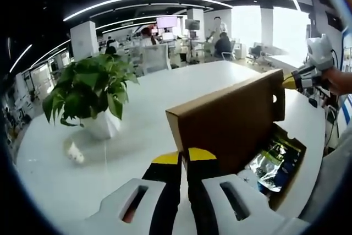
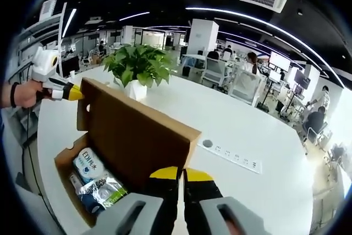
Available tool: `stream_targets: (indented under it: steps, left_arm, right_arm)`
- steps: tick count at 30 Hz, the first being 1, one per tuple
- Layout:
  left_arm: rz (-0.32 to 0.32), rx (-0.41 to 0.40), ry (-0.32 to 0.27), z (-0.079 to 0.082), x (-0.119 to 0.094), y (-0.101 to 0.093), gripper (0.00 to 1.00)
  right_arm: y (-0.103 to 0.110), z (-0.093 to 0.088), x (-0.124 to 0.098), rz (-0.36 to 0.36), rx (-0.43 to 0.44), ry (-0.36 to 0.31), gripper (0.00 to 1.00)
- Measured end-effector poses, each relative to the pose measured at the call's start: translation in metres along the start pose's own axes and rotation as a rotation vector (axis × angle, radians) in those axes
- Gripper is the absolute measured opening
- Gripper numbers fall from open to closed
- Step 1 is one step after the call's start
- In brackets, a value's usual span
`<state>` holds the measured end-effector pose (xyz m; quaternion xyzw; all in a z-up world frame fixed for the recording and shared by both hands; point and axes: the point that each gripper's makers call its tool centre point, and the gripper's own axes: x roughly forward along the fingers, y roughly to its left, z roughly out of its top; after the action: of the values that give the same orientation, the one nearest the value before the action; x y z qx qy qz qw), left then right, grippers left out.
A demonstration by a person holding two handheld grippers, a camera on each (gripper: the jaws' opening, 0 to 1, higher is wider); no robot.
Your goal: Operate the shoe box by opening the lid, removing the specified soft item, and placing it in the target area until the item is outside and the box remains undamaged.
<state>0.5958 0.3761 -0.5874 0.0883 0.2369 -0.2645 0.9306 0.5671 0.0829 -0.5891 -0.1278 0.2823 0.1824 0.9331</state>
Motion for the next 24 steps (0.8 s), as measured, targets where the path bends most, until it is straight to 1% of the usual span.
stream_targets:
  steps: [10, 24]
  left_arm:
    - [0.000, 0.004, 0.008, 0.002, 0.009, 0.004, 0.01]
    - [-0.004, 0.007, 0.020, 0.003, 0.018, 0.008, 0.01]
  right_arm:
    - [-0.003, 0.002, 0.008, 0.003, 0.014, 0.012, 0.00]
    - [-0.003, 0.004, 0.014, 0.001, 0.001, 0.032, 0.00]
